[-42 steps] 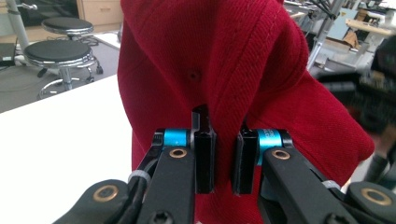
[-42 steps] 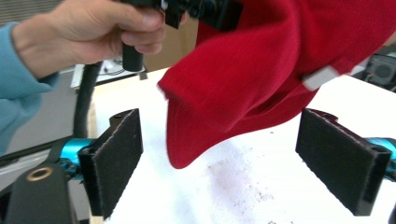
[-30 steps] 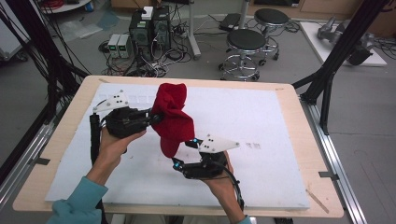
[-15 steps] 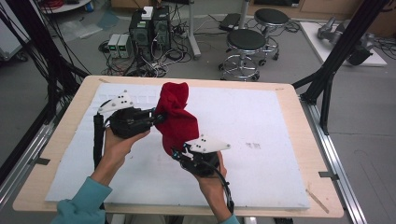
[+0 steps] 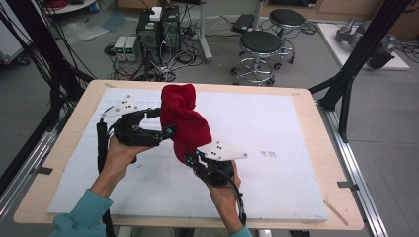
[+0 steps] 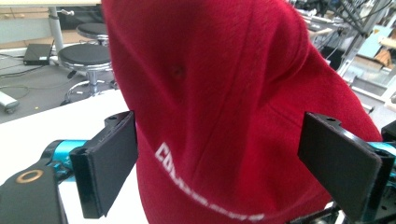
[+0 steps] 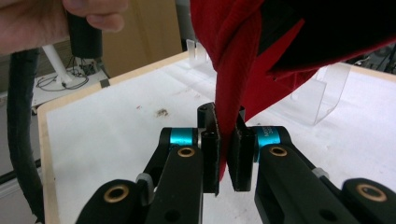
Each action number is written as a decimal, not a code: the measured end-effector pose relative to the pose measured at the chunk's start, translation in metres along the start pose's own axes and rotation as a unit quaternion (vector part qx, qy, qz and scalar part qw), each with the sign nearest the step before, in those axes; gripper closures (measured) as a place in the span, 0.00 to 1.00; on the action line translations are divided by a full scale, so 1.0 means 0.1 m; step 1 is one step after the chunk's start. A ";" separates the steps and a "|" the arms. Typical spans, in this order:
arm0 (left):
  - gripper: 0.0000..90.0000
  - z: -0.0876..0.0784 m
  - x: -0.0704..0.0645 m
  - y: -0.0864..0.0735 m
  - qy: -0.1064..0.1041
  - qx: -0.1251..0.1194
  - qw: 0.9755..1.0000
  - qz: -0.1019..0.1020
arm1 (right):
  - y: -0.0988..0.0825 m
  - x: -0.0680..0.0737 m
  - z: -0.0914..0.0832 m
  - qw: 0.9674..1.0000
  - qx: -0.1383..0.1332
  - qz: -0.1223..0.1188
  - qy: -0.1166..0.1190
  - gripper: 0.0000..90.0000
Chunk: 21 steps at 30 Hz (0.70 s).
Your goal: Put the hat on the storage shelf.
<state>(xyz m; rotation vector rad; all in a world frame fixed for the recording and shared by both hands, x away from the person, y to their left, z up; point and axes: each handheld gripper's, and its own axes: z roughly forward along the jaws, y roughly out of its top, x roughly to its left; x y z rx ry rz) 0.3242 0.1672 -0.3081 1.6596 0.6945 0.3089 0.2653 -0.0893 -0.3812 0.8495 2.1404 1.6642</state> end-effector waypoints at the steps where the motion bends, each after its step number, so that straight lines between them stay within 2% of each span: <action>1: 0.13 -0.01 0.01 0.00 -0.004 -0.004 1.000 -0.001 | 0.00 0.00 0.00 1.000 0.000 0.000 0.000 0.95; 4: 0.12 -0.07 0.03 -0.02 -0.004 -0.004 1.000 0.008 | 0.03 -0.01 -0.03 1.000 -0.008 0.001 -0.005 0.95; 8: 0.12 -0.17 0.07 -0.07 0.012 -0.005 1.000 0.019 | 0.08 -0.07 -0.07 0.999 -0.026 -0.003 -0.019 0.95; 9: 0.12 -0.20 0.08 -0.10 0.017 -0.006 1.000 0.024 | 0.12 -0.11 -0.10 0.999 -0.032 0.004 -0.024 0.95; 12: 0.12 -0.29 0.11 -0.19 0.029 -0.008 0.999 0.036 | 0.17 -0.16 -0.11 0.999 -0.037 0.005 -0.029 0.95; 18: 0.12 -0.46 0.25 -0.47 0.044 -0.018 0.999 0.021 | 0.31 -0.32 -0.08 0.998 -0.039 0.000 -0.047 0.95; 21: 0.12 -0.54 0.30 -0.59 0.053 -0.021 0.998 0.017 | 0.34 -0.37 -0.06 0.998 -0.042 0.004 -0.047 0.95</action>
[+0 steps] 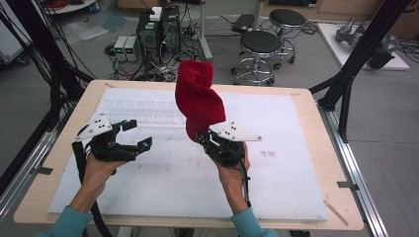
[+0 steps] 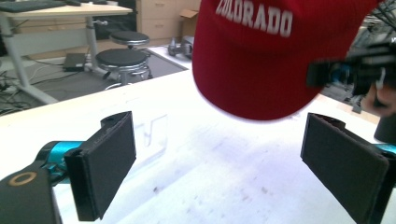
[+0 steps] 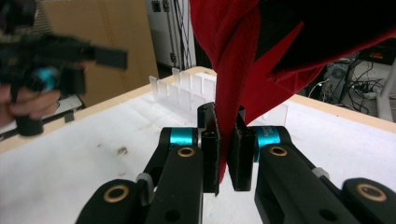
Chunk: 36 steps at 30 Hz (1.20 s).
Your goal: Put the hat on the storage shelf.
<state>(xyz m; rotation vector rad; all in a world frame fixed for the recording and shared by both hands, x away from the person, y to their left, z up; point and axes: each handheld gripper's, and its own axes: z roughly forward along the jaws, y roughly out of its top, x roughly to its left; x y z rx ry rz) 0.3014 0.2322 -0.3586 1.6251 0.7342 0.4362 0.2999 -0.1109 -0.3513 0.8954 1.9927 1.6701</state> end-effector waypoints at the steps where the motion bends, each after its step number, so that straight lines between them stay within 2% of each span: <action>1: 0.12 -0.03 0.01 -0.04 0.006 0.001 1.000 0.000 | 0.02 -0.02 0.02 1.000 0.000 0.001 -0.002 0.95; 12: 0.12 -0.33 0.12 -0.50 0.058 -0.014 0.998 0.004 | 0.19 -0.16 0.36 1.000 0.005 -0.004 -0.013 0.95; 17: 0.12 -0.46 0.18 -0.69 0.098 -0.029 0.995 -0.005 | 0.24 -0.21 0.52 1.000 0.008 0.000 -0.019 0.95; 29: 0.12 -0.48 0.18 -0.85 0.119 -0.025 0.992 0.015 | 0.21 -0.31 0.99 0.999 0.022 0.020 -0.028 0.95; 34: 0.12 -0.48 0.19 -0.92 0.120 -0.031 0.992 0.004 | 0.16 -0.33 1.15 0.999 0.028 0.030 -0.033 0.95; 36: 0.12 -0.47 0.20 -0.93 0.120 -0.027 0.992 0.006 | 0.12 -0.34 1.20 0.998 0.034 0.031 -0.034 0.95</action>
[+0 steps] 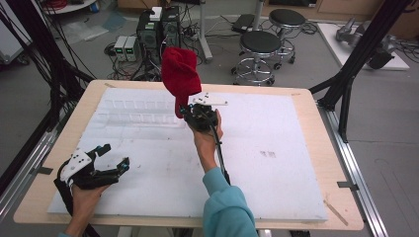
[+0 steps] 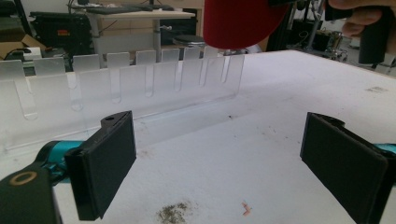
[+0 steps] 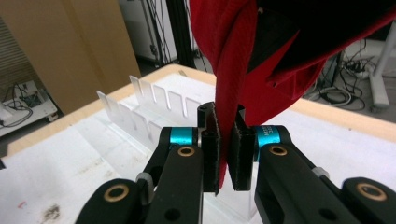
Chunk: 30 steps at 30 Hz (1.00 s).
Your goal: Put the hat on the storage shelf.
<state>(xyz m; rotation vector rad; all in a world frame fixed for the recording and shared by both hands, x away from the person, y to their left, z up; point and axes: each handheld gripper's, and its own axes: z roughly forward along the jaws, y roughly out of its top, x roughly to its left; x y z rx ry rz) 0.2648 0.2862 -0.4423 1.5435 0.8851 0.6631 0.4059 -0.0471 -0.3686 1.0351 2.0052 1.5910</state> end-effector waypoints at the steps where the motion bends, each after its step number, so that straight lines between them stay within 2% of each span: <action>1: 0.12 0.00 0.01 0.00 0.000 -0.001 1.000 0.001 | -0.03 -0.02 0.04 1.000 -0.001 0.008 0.002 0.95; 5: 0.12 0.00 0.01 -0.02 -0.001 -0.002 1.000 -0.003 | -0.06 -0.02 0.09 1.000 0.003 0.011 0.000 0.95; 8: 0.12 -0.01 0.03 -0.05 0.000 0.000 1.000 -0.007 | -0.10 -0.02 0.16 1.000 0.016 0.010 -0.004 0.95; 18: 0.12 -0.02 0.03 -0.07 0.001 -0.002 1.000 -0.006 | -0.17 -0.03 0.23 1.000 0.026 0.011 -0.001 0.95; 21: 0.12 -0.03 0.03 -0.08 0.002 -0.006 1.000 -0.007 | -0.18 -0.03 0.22 0.999 0.044 0.013 0.001 0.95; 25: 0.12 -0.04 0.04 -0.08 0.002 -0.011 1.000 -0.012 | -0.21 0.00 0.20 0.997 0.071 0.000 -0.003 0.94; 28: 0.12 -0.04 0.04 -0.08 0.001 -0.013 1.000 -0.015 | -0.24 0.01 0.19 0.997 0.076 -0.004 -0.005 0.94; 30: 0.12 -0.04 0.05 -0.08 0.001 -0.013 1.000 -0.015 | -0.25 0.02 0.18 0.996 0.092 -0.004 -0.004 0.93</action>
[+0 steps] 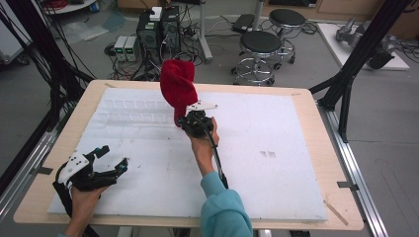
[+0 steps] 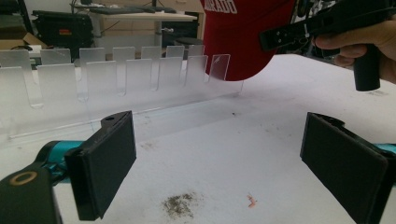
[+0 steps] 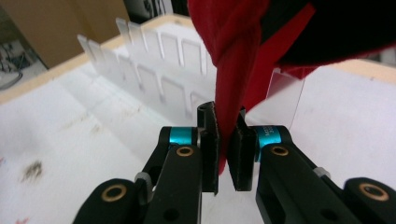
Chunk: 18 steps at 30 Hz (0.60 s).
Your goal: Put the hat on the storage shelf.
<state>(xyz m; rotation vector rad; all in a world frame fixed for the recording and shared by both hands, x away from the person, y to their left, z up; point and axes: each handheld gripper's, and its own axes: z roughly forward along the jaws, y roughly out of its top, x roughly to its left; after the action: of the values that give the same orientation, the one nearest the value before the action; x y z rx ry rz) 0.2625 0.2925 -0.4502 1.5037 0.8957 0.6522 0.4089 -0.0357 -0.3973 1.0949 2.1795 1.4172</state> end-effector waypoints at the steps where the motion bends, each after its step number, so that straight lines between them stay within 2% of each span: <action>1: 0.12 0.00 0.00 0.00 -0.001 0.000 1.000 0.001 | 0.00 0.00 0.00 1.000 0.003 -0.004 -0.002 0.92; 4: 0.12 0.00 0.00 0.00 -0.001 0.000 1.000 0.000 | 0.00 0.00 -0.01 1.000 0.011 -0.009 -0.005 0.88; 5: 0.12 0.00 0.01 0.00 -0.001 0.000 1.000 0.000 | 0.00 0.01 -0.01 1.000 0.015 -0.012 -0.005 0.78; 6: 0.12 0.00 0.01 0.00 -0.001 0.000 1.000 -0.001 | 0.00 0.01 -0.01 1.000 0.015 -0.012 -0.005 0.78; 7: 0.12 0.00 0.01 0.00 -0.001 0.001 1.000 0.000 | 0.00 0.03 -0.02 1.000 0.019 -0.018 -0.009 0.71; 8: 0.12 0.00 0.00 0.00 -0.001 0.001 1.000 0.000 | 0.00 0.06 -0.03 0.999 0.028 -0.028 -0.017 0.53; 9: 0.12 0.00 0.00 0.00 -0.001 0.001 1.000 0.000 | 0.00 0.06 -0.03 0.999 0.028 -0.028 -0.017 0.53; 11: 0.12 0.00 0.00 0.00 -0.001 0.001 1.000 0.000 | 0.01 0.08 -0.07 0.999 0.031 -0.023 -0.020 0.35; 13: 0.12 0.00 0.00 0.00 0.000 0.001 1.000 0.000 | 0.02 0.09 -0.14 0.999 0.034 -0.019 -0.005 0.26; 14: 0.12 0.00 0.00 0.00 0.001 0.001 1.000 0.000 | 0.03 0.11 -0.24 0.999 0.028 -0.025 -0.003 0.17; 16: 0.12 0.00 0.00 0.00 0.003 0.001 1.000 0.000 | 0.03 0.11 -0.27 0.999 0.026 -0.029 -0.002 0.17; 18: 0.12 0.00 0.00 0.00 0.003 0.002 1.000 0.000 | 0.00 0.12 -0.40 0.999 0.019 -0.042 -0.003 0.12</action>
<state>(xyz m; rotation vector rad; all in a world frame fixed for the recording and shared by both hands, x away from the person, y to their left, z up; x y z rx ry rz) 0.2627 0.2926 -0.4502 1.5055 0.9013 0.6567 0.3762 -0.0527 -0.3772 1.0054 2.2290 1.3401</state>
